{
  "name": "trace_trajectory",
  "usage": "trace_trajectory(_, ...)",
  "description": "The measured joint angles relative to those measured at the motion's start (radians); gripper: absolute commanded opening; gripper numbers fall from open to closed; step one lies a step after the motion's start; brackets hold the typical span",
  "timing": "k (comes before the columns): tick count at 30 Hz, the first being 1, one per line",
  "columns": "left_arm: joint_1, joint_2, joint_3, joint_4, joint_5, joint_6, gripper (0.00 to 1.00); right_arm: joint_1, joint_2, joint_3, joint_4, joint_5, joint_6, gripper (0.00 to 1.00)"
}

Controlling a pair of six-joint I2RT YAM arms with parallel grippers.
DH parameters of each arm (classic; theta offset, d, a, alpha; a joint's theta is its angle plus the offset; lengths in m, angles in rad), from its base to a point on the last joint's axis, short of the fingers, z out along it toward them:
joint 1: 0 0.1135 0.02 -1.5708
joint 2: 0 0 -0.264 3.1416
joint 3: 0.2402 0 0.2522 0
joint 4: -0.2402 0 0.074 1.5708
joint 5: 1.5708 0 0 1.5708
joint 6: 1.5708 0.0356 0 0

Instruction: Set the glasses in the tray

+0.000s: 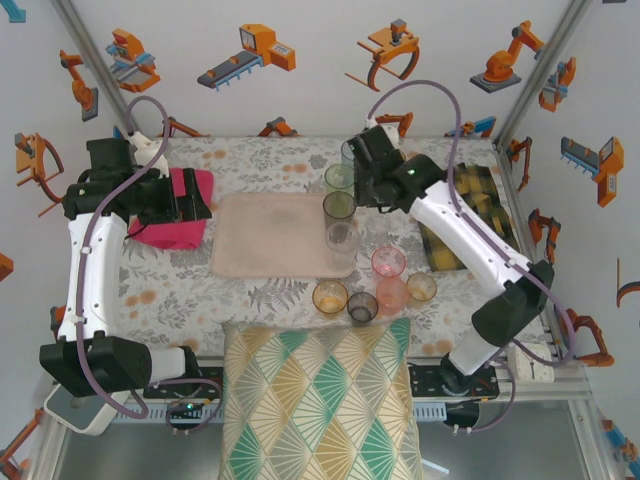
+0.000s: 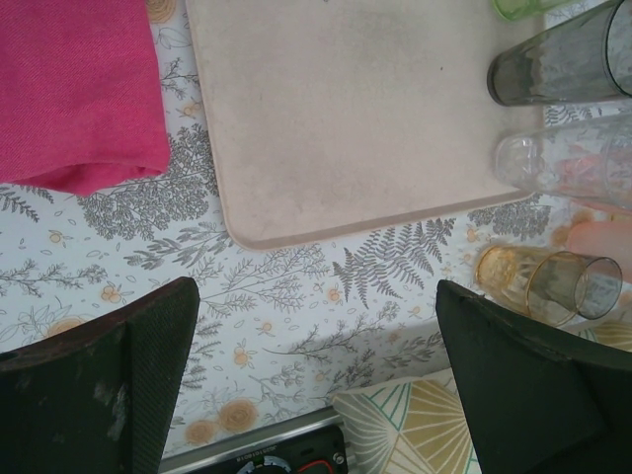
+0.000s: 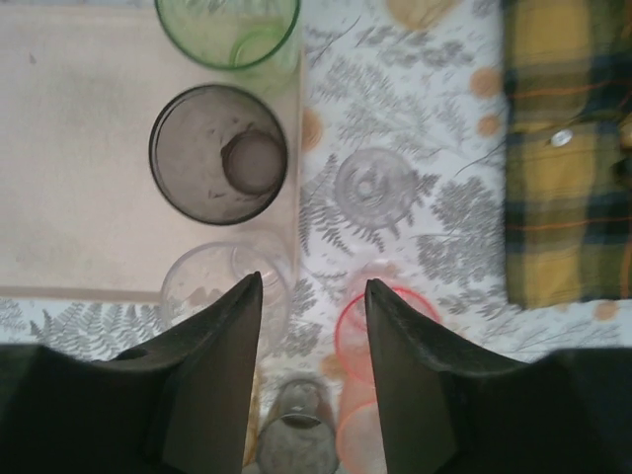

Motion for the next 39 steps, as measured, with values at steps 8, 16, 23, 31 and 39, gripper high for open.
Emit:
trace_trajectory(8, 0.000, -0.005, 0.000, -0.027, 0.021, 0.035, 0.97, -0.262, 0.012, 0.097, 0.030, -0.094, -0.026, 0.45)
trace_trajectory(16, 0.000, -0.006, 0.007, -0.048, 0.060, 0.062, 0.97, -0.383, 0.185, 0.212, 0.045, -0.193, -0.035, 0.41)
trace_trajectory(23, -0.002, 0.000, 0.021, -0.058, 0.060, 0.069, 0.97, -0.433, 0.351, 0.240, 0.079, -0.244, -0.045, 0.40)
trace_trajectory(31, -0.002, 0.015, 0.032, -0.060, 0.059, 0.070, 0.97, -0.454, 0.469, 0.357, 0.080, -0.270, -0.053, 0.39)
trace_trajectory(39, -0.002, 0.019, 0.032, -0.062, 0.059, 0.070, 0.97, -0.473, 0.530, 0.414, 0.085, -0.302, -0.053, 0.38)
